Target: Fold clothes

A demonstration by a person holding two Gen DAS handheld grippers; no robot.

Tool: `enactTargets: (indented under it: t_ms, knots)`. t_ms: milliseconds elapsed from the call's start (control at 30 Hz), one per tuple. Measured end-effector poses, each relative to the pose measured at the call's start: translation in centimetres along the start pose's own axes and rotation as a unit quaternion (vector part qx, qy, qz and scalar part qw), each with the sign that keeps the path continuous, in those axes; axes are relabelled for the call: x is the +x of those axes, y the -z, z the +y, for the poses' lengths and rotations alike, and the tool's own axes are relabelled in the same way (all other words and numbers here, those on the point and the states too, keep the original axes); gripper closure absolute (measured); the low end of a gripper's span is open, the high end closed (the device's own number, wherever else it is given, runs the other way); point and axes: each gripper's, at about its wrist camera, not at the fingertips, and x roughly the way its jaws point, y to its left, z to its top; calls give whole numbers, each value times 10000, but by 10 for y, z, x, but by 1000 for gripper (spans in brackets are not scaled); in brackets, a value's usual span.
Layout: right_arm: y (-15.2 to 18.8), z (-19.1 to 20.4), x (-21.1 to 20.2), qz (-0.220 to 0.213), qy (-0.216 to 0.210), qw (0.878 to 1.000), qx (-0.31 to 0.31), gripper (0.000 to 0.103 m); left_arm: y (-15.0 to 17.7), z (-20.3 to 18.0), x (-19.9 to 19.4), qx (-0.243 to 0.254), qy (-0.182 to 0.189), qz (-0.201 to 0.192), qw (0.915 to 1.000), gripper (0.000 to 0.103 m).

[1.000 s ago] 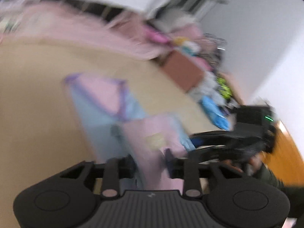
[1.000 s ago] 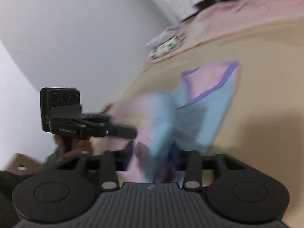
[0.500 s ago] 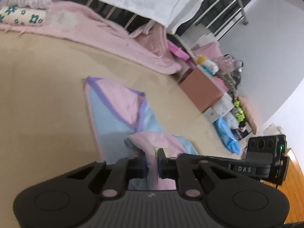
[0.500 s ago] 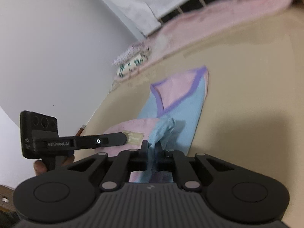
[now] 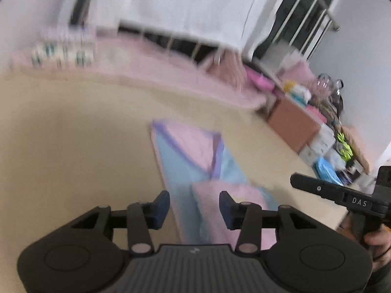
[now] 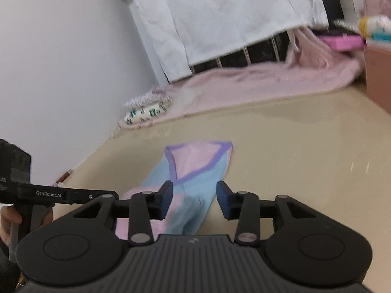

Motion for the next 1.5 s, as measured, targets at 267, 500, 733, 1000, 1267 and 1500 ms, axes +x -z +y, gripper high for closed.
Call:
enactTargets:
  t_ms: [267,500,733,1000,1267,1500]
  knots:
    - [27,20,49,607,78,9977,-299,91,40,-41,16,838,-640,-34,9944,82]
    - [13,12,26,191,289,9994,-62,81,21,-29,10,190,-759,-215,9967,54]
    - [15,-8,54,686,-26,9959,584,88,-1,0,43,-446,-142,310,9984,98]
    - [6,13,52,433,-139,9989,88,98,7,12,30,-834,-220,89,9962,101]
    - [11,25,34,-11,453,9978,-487,63,9,-11,-7,-294,-534,-633,9961,88]
    - [27,50,17,363,-180,9945,-969,82,55,-52,-15,455,-747,-652,9940,92]
